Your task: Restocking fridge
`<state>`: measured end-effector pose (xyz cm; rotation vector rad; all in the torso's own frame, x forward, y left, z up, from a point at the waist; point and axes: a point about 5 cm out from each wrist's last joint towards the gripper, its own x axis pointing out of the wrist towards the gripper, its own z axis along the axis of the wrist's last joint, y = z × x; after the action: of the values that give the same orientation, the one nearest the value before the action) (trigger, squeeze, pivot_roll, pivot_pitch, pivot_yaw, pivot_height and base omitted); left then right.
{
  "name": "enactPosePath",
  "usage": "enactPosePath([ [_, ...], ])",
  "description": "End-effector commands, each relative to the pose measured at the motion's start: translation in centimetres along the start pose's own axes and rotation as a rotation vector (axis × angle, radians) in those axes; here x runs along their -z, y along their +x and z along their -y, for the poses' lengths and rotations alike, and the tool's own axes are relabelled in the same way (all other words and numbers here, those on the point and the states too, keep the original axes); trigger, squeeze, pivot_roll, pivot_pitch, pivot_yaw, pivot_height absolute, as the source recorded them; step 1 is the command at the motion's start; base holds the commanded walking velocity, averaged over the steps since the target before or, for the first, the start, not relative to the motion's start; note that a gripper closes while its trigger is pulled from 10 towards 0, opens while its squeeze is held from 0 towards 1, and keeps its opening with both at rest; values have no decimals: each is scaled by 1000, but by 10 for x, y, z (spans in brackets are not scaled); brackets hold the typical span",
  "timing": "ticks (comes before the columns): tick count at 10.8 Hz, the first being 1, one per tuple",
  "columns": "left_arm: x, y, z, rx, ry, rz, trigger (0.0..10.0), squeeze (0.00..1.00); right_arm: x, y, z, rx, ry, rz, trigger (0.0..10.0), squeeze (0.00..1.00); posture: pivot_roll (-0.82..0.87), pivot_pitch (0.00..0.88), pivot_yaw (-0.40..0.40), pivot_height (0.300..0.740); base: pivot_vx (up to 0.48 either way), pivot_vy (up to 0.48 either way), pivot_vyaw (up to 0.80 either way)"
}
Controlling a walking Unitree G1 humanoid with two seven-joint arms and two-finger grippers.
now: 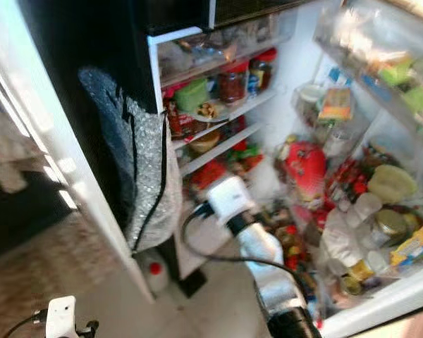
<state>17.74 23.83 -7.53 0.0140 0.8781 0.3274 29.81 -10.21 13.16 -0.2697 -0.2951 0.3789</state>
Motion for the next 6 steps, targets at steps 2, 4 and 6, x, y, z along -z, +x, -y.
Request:
enactPosePath([
  [2, 9, -1, -5, -6, 10, -38, 10000, 0, -16, -5, 15, 100, -119, 51, 10000, 0, -121, 0, 44, 740, 0, 0, 0],
  [4, 11, -2, 2, 22, 33, -50, 10000, 0, -32, -14, 23, 171, -216, 119, 10000, 0, -154, 0, 56, 740, 0, 0, 0],
  [6, 11, -2, 14, 44, 31, -56, 10000, 0, -65, -19, 36, 305, -383, 232, 10000, 0, -174, 0, 52, 740, 0, 0, 0],
])
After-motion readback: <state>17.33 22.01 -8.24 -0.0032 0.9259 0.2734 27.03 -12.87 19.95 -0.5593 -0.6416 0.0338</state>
